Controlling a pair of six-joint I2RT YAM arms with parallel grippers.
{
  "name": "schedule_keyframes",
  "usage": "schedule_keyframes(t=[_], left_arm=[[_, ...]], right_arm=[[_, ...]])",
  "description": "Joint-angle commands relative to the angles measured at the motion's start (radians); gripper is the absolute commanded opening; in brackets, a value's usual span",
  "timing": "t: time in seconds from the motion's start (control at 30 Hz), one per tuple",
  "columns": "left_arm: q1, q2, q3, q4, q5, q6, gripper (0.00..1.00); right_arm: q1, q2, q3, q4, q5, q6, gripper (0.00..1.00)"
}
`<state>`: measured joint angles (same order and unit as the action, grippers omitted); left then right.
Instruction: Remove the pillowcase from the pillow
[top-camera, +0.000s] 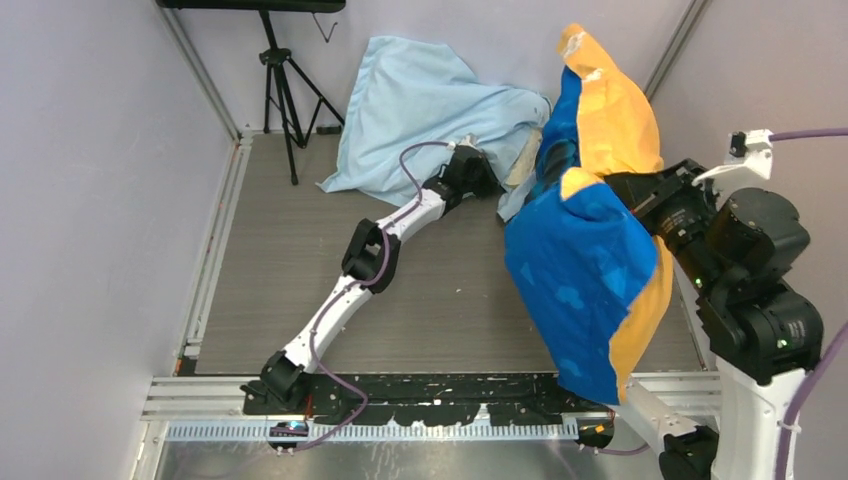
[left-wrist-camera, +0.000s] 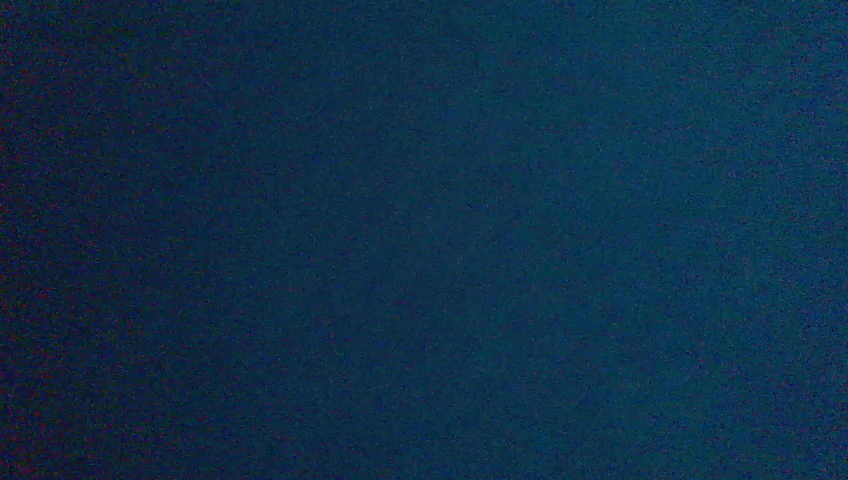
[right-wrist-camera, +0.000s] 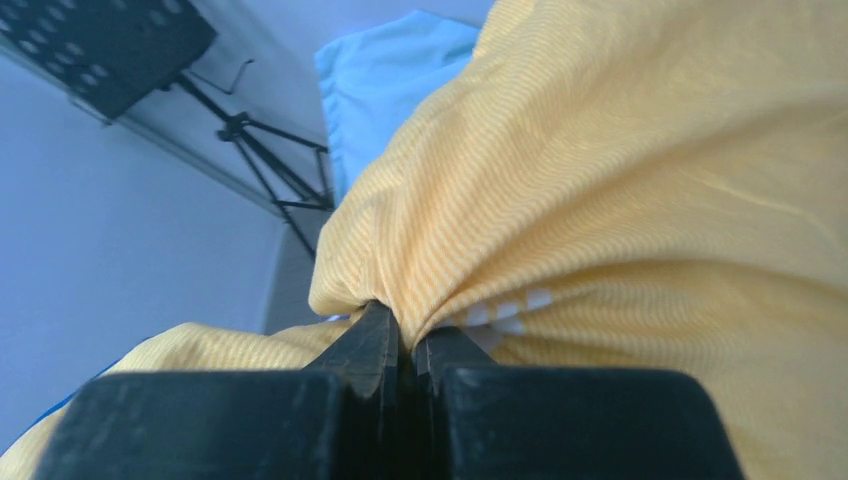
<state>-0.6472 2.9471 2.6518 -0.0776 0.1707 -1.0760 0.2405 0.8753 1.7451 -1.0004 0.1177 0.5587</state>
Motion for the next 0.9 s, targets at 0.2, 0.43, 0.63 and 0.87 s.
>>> schedule_keyframes(t=[0.2, 0.43, 0.63, 0.87], left_arm=[[0.127, -0.610, -0.657, 0.164, 0.096, 0.191, 0.16], [0.133, -1.118, -0.930, -0.053, 0.104, 0.404, 0.45], [0.152, -1.490, -1.081, -0.424, -0.206, 0.475, 0.71], [0.155, -1.923, -1.314, -0.567, -0.406, 0.505, 0.95]], right_arm=[[0.005, 0.087, -0.319, 0.774, -0.274, 0.369, 0.00], [0.095, 0.170, -0.433, 0.948, -0.195, 0.442, 0.00], [0.312, 0.277, -0.446, 1.105, -0.059, 0.335, 0.09], [0.443, 0.471, -0.100, 0.619, 0.085, 0.009, 0.87]])
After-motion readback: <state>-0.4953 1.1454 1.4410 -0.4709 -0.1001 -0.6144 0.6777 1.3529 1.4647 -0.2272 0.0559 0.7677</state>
